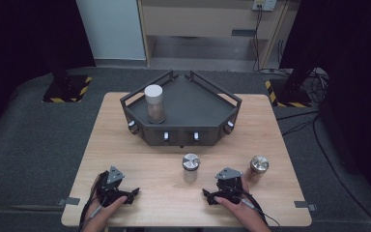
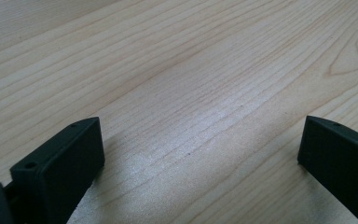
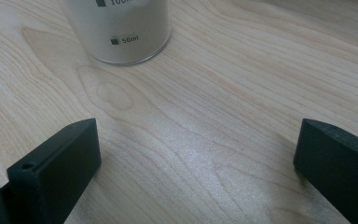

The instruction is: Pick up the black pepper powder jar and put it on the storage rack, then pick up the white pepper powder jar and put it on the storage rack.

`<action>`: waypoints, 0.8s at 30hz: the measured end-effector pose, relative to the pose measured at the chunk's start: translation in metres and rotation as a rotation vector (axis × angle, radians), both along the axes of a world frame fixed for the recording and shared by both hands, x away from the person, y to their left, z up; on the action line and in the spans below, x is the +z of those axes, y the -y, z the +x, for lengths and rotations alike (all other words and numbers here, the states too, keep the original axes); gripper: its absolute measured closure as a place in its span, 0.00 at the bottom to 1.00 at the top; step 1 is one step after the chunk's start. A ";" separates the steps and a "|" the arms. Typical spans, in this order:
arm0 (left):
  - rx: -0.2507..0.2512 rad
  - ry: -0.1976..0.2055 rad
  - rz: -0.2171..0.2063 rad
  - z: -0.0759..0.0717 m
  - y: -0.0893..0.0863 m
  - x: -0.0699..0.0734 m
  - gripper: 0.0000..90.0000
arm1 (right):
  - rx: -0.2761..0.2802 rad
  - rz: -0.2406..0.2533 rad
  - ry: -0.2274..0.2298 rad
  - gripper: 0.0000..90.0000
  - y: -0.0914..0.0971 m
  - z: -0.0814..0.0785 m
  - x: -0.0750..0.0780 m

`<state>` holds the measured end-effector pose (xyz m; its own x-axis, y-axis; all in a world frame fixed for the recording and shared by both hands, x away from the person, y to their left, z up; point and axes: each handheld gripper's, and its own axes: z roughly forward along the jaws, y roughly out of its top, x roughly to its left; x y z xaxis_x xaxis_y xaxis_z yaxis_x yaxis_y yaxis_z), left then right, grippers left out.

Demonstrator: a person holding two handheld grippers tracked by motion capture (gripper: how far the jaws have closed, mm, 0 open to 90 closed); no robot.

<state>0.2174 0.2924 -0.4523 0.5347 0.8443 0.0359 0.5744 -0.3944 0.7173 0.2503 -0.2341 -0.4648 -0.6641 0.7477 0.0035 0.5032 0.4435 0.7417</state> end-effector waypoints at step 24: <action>0.000 0.000 0.000 0.000 0.000 0.000 0.00 | 0.094 -0.043 0.025 0.04 -0.007 0.004 0.037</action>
